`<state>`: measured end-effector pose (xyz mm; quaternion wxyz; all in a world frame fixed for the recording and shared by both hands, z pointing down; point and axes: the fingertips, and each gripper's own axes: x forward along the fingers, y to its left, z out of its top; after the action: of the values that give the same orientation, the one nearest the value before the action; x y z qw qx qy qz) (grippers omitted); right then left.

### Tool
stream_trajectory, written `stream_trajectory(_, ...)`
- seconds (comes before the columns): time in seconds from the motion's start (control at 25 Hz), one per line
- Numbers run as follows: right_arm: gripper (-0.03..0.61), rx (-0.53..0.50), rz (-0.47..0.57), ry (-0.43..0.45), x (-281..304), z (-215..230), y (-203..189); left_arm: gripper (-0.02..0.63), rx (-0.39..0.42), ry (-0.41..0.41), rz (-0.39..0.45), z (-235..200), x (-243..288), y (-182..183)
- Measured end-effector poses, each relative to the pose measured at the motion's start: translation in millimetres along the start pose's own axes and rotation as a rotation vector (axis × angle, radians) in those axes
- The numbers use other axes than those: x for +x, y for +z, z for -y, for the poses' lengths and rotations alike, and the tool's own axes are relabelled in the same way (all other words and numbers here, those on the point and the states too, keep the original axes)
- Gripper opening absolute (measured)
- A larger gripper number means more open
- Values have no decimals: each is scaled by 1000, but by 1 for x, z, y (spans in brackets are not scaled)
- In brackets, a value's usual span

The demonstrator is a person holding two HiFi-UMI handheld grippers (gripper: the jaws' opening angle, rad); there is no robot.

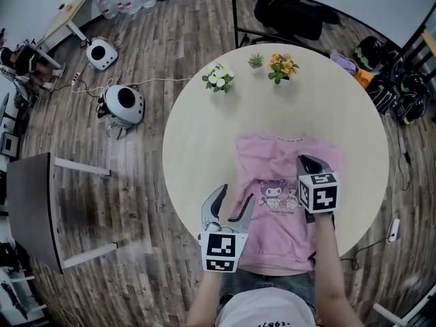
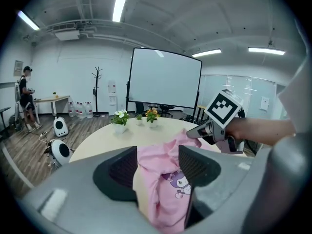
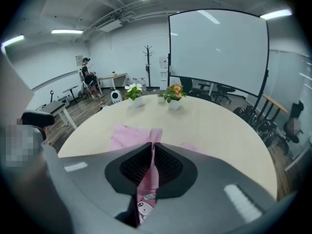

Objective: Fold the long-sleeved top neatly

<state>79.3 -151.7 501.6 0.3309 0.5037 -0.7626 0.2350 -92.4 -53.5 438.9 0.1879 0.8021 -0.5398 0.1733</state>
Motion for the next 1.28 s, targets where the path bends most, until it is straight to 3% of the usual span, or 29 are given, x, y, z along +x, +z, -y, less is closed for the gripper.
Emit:
stream_trajectory(0.24,58,31,-99,-84,22,29,-37,267,15,-14,-23,8,14,-2)
stream_trajectory(0.36,101,38,-132,-113,27,41,-49,267,17,-18,-32,8,20,-3)
stream_trajectory(0.56,118,24,-107,-170,19,52,-48,267,19,-28,-44,10,28,-4)
stream_trajectory(0.88,130,-49,-68,-27,20,0,-33,267,18,-43,-50,13,34,-1)
stream_trajectory(1.12,141,-82,-136,41,49,-35,-48,267,8,-26,-55,5,30,-4)
stream_trajectory(1.28,130,-112,-180,40,67,-38,-57,267,3,-5,-59,-2,26,-6)
